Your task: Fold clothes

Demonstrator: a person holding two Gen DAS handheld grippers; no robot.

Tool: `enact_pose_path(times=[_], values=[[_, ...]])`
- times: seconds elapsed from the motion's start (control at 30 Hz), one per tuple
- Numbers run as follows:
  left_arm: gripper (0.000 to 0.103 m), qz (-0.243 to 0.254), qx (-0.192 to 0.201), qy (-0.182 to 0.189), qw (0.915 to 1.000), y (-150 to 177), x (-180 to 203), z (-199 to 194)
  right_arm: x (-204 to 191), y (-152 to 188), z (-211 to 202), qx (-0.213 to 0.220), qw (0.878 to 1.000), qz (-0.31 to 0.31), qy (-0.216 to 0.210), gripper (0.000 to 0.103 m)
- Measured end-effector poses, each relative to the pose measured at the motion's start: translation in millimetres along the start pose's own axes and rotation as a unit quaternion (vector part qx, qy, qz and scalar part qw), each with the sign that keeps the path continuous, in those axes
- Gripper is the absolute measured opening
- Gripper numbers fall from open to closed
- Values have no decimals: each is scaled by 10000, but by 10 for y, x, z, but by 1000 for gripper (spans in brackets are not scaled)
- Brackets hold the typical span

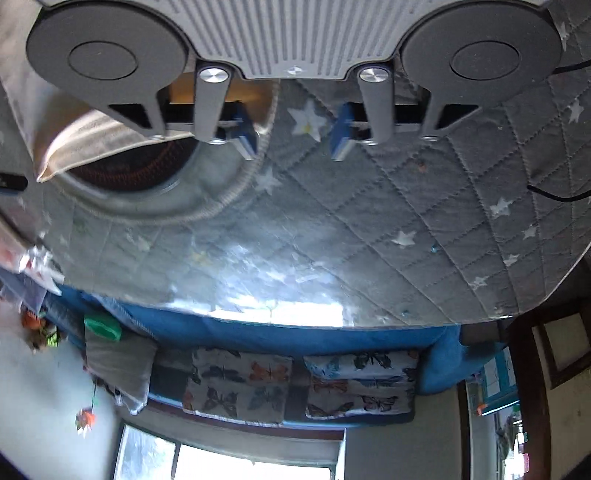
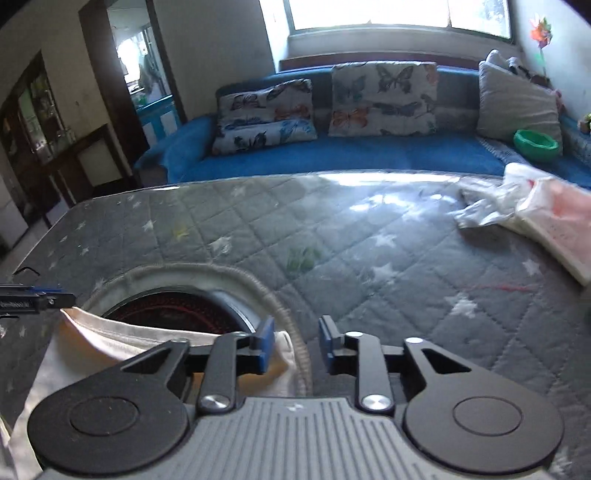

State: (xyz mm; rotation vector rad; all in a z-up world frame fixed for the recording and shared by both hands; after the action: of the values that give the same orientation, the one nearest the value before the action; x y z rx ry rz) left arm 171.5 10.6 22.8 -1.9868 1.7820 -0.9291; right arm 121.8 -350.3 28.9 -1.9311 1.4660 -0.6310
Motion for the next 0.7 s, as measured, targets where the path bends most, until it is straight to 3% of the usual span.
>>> enact_pose_path(times=[0.07,0.23,0.47,0.7], values=[[62,-128,17,-1,9999,-32,-47,-41,19,0,-58,39,10000,34,37,32],[62,-151,336,149,9992,-33,-54,-278,-74,15,-131,-12,9997,-229,-68,32],[61,695,127,1017,9923,262,278,-477,-489,67,24,-367,9927,-986,-594,25],[61,1309,-303,1170,9840,559,565,-238,-574,23,297,-410,9942,-846,-525,25]])
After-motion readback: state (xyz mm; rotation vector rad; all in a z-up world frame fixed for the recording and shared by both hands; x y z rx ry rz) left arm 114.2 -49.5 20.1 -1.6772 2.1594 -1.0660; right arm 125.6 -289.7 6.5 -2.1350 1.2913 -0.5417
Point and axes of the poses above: each gripper's, at about its wrist camera, not at the fingertips, and z roughly the way its jaws point, x to its right, y to its underside, the point moved 2 cm from there along z, roughly the way its jaws point, and after that the axes turned 14 degrees about -z, right-handed, at the moved point
